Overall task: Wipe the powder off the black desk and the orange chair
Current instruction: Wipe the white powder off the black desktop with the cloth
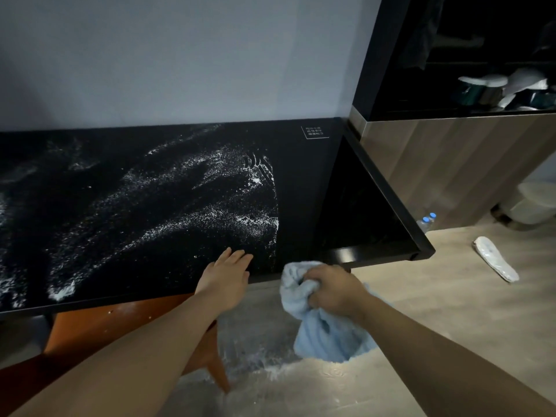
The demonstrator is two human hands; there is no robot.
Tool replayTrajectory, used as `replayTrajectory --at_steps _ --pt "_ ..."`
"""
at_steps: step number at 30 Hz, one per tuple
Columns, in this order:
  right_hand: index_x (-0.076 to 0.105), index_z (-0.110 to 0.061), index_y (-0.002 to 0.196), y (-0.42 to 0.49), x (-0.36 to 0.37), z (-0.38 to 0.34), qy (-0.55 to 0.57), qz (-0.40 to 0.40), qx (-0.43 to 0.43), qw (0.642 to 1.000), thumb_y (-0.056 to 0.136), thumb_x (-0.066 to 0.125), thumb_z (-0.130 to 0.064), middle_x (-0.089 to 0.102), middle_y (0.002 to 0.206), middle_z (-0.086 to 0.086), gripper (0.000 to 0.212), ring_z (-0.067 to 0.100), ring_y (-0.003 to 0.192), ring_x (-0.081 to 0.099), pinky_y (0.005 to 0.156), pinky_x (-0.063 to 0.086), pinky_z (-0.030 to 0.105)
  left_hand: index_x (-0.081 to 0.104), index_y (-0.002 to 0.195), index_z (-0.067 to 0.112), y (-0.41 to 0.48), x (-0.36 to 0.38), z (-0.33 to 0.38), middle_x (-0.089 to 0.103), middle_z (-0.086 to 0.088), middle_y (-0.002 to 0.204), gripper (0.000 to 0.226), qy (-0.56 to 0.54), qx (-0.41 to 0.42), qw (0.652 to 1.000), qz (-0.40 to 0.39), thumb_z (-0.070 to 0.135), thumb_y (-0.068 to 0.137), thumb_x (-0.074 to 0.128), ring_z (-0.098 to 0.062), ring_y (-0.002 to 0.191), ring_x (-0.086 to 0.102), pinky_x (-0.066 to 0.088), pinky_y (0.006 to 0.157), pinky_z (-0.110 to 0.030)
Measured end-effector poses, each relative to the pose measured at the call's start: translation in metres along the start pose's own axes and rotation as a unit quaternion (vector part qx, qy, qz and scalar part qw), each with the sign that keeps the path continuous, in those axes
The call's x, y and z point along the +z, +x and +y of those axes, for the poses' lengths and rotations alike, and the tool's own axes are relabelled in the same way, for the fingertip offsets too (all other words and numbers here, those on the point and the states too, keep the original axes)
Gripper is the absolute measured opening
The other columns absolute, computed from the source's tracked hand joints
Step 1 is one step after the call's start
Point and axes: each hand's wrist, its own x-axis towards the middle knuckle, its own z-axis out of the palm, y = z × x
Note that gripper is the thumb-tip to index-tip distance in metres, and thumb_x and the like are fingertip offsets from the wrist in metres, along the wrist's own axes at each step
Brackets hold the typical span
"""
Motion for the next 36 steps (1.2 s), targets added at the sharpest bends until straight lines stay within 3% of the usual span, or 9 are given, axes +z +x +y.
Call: replayTrajectory --at_steps 2,4,7,10,14,21,36 --pt "0.065 -0.029 0.095 0.004 -0.008 -0.002 0.04 0.05 -0.025 0.998 0.055 0.051 -0.04 0.064 0.102 -0.002 0.043 0.028 0.1 0.06 0.082 0.049 0.037 0.014 0.151 0.023 0.004 -0.005 0.002 0.009 0.003 0.16 0.05 -0.003 -0.008 1.0 0.015 0.028 0.103 0.027 -0.019 0.148 -0.001 0.016 0.119 -0.037" --pt "0.066 -0.026 0.092 0.013 -0.021 -0.002 0.099 0.146 -0.035 0.984 0.052 0.046 -0.045 0.063 0.101 -0.001 0.049 0.029 0.096 0.059 0.081 0.05 0.043 0.015 0.151 0.023 0.007 -0.013 0.004 0.009 0.003 0.16 0.05 -0.011 -0.007 0.999 0.03 0.028 0.103 0.027 -0.018 0.148 -0.001 0.016 0.119 -0.038" --pt "0.063 -0.027 0.095 0.023 -0.044 -0.012 0.152 0.251 -0.008 0.956 0.062 0.049 -0.036 0.061 0.109 -0.002 0.037 0.029 0.097 0.057 0.082 0.049 0.046 0.014 0.152 0.022 0.012 -0.025 0.003 0.008 0.003 0.16 0.051 -0.012 -0.004 0.999 0.035 0.028 0.103 0.027 -0.018 0.148 -0.002 0.015 0.12 -0.039" --pt "0.057 -0.025 0.106 0.042 -0.061 -0.024 0.146 0.297 0.029 0.943 0.075 0.057 -0.026 0.053 0.125 -0.004 0.032 0.029 0.11 0.05 0.089 0.045 0.048 0.013 0.152 0.023 0.024 -0.04 -0.007 0.007 0.004 0.16 0.051 -0.019 -0.013 0.999 0.042 0.029 0.103 0.027 -0.017 0.148 -0.002 0.014 0.12 -0.039" --pt "0.05 -0.025 0.122 0.076 -0.075 -0.039 0.133 0.319 0.05 0.937 0.08 0.059 -0.024 0.043 0.137 -0.006 0.043 0.028 0.119 0.04 0.094 0.039 0.047 0.013 0.152 0.023 0.047 -0.064 -0.024 0.006 0.005 0.16 0.051 -0.021 -0.018 0.998 0.051 0.03 0.103 0.026 -0.017 0.148 -0.002 0.015 0.12 -0.04" --pt "0.047 -0.028 0.129 0.156 -0.104 -0.078 0.107 0.316 0.049 0.942 0.082 0.057 -0.022 0.034 0.146 -0.006 0.048 0.029 0.126 0.035 0.099 0.033 0.048 0.01 0.152 0.025 0.103 -0.11 -0.068 0.004 0.006 0.16 0.052 -0.02 -0.018 0.998 0.05 0.032 0.103 0.026 -0.016 0.148 -0.004 0.012 0.12 -0.041" --pt "0.057 -0.024 0.117 0.323 -0.165 -0.088 0.069 0.328 0.006 0.942 0.078 0.054 -0.007 0.049 0.134 -0.007 0.043 0.025 0.121 0.044 0.105 0.027 0.052 -0.003 0.151 0.03 0.243 -0.157 -0.123 -0.011 0.005 0.16 0.062 0.023 -0.076 0.997 0.019 0.047 0.1 0.027 -0.025 0.146 -0.014 0.005 0.117 -0.054"
